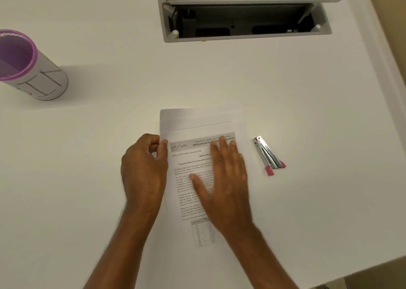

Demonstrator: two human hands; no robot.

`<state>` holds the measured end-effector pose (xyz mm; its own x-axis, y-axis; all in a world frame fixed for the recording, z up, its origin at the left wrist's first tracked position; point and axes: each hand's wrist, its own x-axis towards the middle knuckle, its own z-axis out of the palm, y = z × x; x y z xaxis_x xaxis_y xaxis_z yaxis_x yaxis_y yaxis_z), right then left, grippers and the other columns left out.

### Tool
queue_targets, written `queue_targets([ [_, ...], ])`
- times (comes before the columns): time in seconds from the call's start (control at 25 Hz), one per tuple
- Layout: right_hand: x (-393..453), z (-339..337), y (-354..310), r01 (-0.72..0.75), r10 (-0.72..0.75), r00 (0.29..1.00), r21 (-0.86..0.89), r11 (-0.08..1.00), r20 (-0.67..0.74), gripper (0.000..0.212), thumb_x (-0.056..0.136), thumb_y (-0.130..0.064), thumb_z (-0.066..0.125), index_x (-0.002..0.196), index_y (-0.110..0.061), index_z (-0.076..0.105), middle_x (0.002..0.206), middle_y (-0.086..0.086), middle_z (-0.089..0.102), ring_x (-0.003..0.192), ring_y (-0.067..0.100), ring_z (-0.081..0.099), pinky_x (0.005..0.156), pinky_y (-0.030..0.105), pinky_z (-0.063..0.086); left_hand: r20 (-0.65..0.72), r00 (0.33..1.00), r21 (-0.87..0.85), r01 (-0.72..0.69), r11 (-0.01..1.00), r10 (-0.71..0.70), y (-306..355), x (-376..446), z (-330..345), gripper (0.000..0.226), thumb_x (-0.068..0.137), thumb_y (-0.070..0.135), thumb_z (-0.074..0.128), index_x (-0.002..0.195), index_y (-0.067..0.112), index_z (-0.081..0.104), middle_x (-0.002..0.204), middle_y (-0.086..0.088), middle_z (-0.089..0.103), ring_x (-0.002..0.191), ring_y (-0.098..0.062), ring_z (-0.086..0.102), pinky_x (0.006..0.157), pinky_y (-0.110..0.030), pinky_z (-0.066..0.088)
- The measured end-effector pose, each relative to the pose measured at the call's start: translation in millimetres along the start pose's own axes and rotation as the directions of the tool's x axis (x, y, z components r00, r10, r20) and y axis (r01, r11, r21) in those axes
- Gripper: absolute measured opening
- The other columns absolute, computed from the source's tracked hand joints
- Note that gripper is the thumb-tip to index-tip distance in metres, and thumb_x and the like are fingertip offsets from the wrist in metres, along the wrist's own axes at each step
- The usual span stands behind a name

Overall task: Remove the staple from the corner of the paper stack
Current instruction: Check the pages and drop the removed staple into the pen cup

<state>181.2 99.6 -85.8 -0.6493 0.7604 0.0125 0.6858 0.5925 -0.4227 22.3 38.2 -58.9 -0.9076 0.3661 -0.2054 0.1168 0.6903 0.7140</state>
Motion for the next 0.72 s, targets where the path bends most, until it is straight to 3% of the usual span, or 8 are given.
queue_targets([
  [0.12, -8, 19, -7, 0.029, -0.022, 0.999, -0.155, 0.988, 0.05, 0.085, 0.101, -0.067, 0.038, 0.165, -0.017, 0.011, 0.174, 0.006, 0.005, 0.16, 0.027, 0.001, 0.128, 0.052, 0.011, -0.007, 1.0, 0.023, -0.002, 1.0, 0.002, -1, 3, -1, 0.019, 0.099, 0.038, 0.061, 0.104, 0.022, 0.07, 0.094, 0.008, 0.075, 0.067, -0.003, 0.06, 0.056, -0.015, 0.038],
  [0.28, -9, 30, -5, 0.031, -0.027, 0.999, -0.175, 0.984, 0.022, 0.084, 0.101, -0.068, 0.036, 0.165, -0.018, 0.01, 0.174, 0.006, 0.004, 0.16, 0.028, 0.002, 0.128, 0.053, 0.007, 0.109, 0.994, 0.029, -0.025, 0.999, 0.021, -3, 2, 0, 0.028, 0.099, 0.047, 0.06, 0.113, 0.025, 0.067, 0.094, 0.013, 0.07, 0.067, -0.007, 0.067, 0.057, -0.019, 0.048],
  [0.44, -4, 26, -7, 0.063, -0.054, 0.997, -0.168, 0.984, 0.062, 0.08, 0.101, -0.067, 0.035, 0.165, -0.024, 0.012, 0.174, 0.004, 0.004, 0.161, 0.027, 0.001, 0.128, 0.055, 0.008, 0.125, 0.992, -0.136, 0.024, 0.99, -0.007, 4, -8, 4, 0.013, 0.1, 0.045, 0.058, 0.099, 0.036, 0.067, 0.082, 0.028, 0.066, 0.068, -0.005, 0.07, 0.054, -0.014, 0.047],
  [0.56, 2, 15, -8, 0.083, -0.086, 0.996, 0.089, 0.993, 0.034, 0.069, 0.104, -0.054, 0.047, 0.163, -0.026, 0.024, 0.173, 0.0, 0.01, 0.16, 0.023, 0.005, 0.126, 0.056, 0.02, 0.172, 0.976, -0.407, 0.194, 0.892, -0.134, 7, -6, 0, 0.016, 0.101, 0.037, 0.06, 0.09, 0.043, 0.07, 0.082, 0.016, 0.077, 0.073, -0.013, 0.077, 0.061, -0.026, 0.061],
  [0.72, 16, -22, -1, -0.087, 0.224, 0.951, 0.508, 0.857, -0.214, 0.075, 0.096, -0.032, 0.068, 0.158, -0.02, 0.029, 0.169, -0.001, 0.024, 0.156, 0.019, 0.024, 0.123, 0.047, 0.034, 0.263, 0.962, -0.591, 0.221, 0.776, -0.073, 14, 1, -23, 0.014, 0.098, 0.027, 0.067, 0.096, 0.035, 0.078, 0.092, 0.012, 0.082, 0.083, -0.009, 0.079, 0.066, -0.023, 0.063],
])
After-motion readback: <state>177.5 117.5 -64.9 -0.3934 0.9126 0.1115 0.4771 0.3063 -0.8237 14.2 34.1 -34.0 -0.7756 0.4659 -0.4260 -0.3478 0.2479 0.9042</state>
